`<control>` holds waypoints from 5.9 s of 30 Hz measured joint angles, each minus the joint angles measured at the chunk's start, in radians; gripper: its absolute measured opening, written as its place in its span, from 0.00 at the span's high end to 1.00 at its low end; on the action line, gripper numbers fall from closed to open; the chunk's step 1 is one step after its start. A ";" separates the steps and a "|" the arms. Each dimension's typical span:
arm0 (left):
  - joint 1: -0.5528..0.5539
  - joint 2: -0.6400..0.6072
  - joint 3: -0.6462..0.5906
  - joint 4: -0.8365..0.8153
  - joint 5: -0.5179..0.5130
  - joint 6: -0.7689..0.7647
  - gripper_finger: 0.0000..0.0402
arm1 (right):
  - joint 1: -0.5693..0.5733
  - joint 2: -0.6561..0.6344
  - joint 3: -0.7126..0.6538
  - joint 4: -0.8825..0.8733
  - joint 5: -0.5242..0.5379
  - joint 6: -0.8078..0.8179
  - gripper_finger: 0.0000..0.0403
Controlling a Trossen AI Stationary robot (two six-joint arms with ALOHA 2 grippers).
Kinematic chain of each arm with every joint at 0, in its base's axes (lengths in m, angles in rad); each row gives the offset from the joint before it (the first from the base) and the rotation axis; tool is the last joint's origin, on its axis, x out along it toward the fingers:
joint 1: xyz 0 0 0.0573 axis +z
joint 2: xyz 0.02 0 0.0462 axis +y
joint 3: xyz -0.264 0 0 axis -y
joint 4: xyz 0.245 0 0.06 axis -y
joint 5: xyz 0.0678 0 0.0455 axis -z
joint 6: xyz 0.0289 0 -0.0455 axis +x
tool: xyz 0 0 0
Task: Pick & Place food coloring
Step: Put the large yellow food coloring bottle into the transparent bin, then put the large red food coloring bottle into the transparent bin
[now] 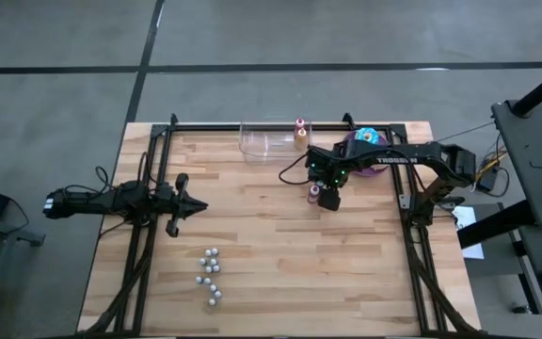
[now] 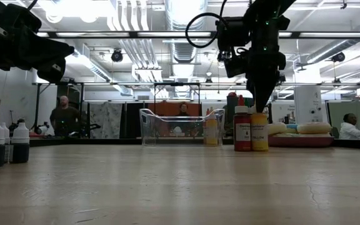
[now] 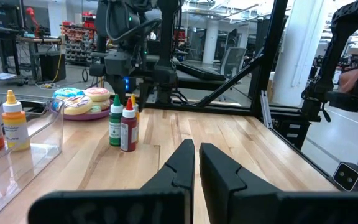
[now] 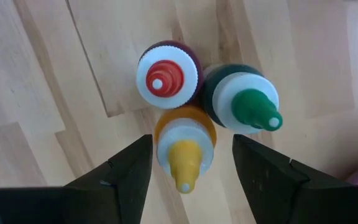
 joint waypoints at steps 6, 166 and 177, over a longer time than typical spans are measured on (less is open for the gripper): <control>0.000 0.000 0.000 0.000 0.000 0.000 1.00 | -0.001 0.000 -0.008 0.006 0.001 -0.002 0.47; 0.000 0.000 0.000 0.000 0.000 0.000 1.00 | -0.335 0.488 0.713 -0.198 0.062 -0.261 0.61; 0.000 0.000 0.000 0.000 0.000 0.000 1.00 | -0.333 0.436 0.712 -0.216 0.063 -0.261 0.62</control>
